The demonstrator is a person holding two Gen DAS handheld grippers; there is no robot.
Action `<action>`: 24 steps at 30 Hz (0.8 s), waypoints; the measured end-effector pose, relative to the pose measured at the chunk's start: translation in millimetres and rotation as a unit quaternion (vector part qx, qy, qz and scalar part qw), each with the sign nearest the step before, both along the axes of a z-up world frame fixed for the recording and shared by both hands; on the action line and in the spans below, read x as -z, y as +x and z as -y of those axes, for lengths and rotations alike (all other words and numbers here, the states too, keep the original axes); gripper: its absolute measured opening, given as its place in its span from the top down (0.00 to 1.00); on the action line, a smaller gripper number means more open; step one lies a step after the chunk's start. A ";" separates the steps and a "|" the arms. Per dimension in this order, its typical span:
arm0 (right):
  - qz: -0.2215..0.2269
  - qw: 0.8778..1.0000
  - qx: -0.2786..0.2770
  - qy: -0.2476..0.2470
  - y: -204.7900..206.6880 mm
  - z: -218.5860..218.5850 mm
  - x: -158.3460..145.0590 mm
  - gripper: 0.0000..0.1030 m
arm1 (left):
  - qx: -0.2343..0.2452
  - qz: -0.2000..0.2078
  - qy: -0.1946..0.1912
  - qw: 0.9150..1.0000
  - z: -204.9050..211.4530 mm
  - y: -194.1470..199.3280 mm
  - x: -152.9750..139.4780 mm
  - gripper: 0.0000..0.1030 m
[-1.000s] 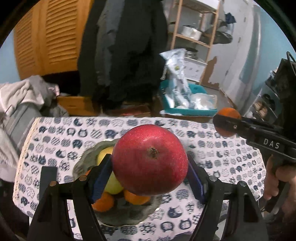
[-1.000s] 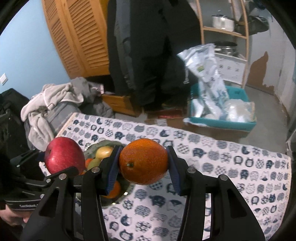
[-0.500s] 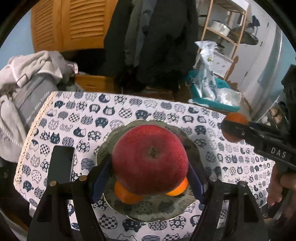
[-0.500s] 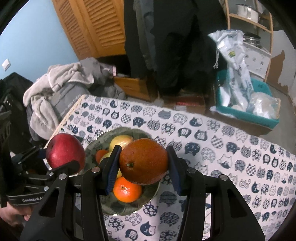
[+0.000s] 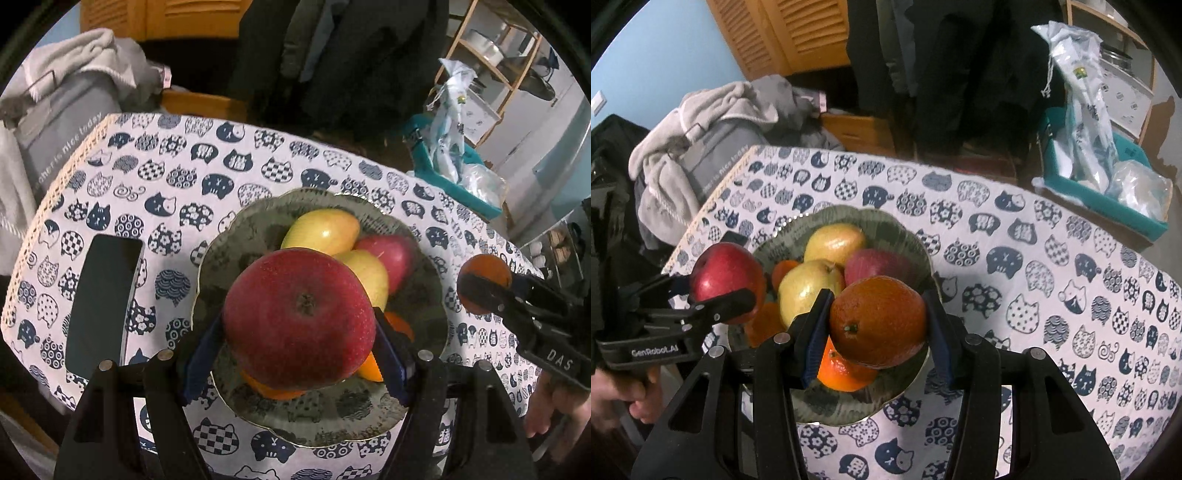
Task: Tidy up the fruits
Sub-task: 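Release the red apple into the bowl with the left tool while the right tool releases the mandarin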
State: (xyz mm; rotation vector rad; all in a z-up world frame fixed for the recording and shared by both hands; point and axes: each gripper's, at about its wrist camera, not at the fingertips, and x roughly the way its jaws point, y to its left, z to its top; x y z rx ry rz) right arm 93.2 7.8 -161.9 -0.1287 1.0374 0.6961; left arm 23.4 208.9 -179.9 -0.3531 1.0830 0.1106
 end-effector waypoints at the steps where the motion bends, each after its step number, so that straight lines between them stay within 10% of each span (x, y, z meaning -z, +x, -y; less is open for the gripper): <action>1: -0.001 1.000 -0.001 -0.002 -0.1 -1.1 2.8 0.53 | 0.000 -0.003 -0.001 1.000 -0.4 0.7 2.0 0.24; 24: -0.028 0.999 -0.009 -0.029 -1.9 -10.5 42.0 0.49 | -0.008 -0.034 0.024 0.999 -1.3 1.9 11.5 0.23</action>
